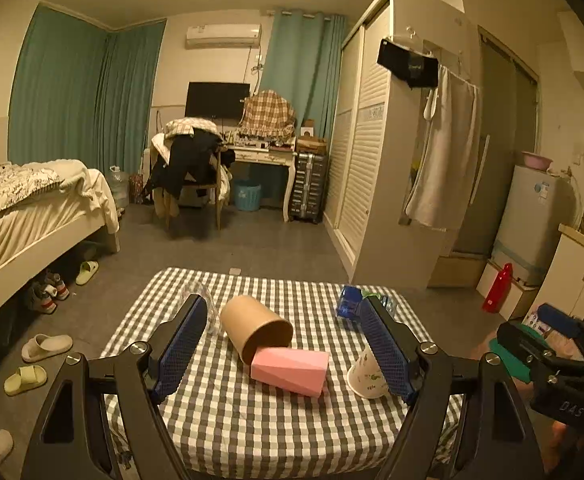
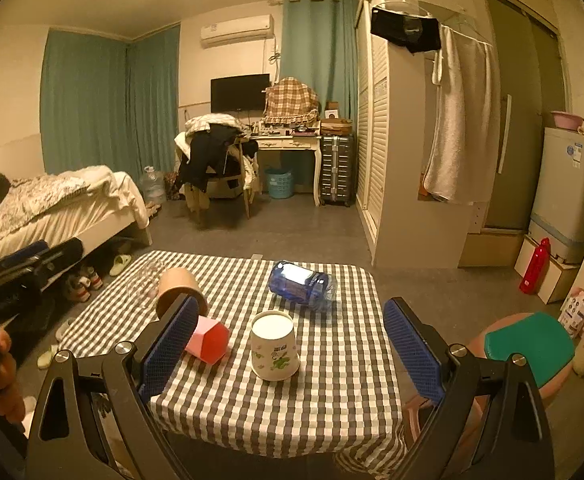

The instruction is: Flip cup upside down

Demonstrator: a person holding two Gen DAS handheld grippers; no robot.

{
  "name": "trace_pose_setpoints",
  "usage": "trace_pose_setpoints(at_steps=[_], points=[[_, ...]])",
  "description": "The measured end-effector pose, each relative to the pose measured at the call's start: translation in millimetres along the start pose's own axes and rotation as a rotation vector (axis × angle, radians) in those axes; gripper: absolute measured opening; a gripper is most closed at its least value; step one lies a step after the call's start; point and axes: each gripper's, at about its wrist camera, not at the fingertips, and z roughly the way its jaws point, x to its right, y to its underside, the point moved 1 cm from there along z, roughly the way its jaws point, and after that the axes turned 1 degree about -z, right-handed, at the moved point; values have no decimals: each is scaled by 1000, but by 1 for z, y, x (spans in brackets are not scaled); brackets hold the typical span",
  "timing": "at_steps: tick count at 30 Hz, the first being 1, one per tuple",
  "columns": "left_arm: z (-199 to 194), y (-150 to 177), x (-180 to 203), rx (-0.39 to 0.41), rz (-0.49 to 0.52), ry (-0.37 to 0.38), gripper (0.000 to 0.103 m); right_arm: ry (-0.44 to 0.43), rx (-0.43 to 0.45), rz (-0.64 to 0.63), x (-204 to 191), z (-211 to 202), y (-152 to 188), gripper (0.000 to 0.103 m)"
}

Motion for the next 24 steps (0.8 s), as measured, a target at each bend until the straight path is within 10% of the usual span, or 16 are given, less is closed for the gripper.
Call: trace_pose_setpoints(at_steps=[24], points=[[100,83,21,-133,79,-95,82,1,-160,-23,26,125,78,94]])
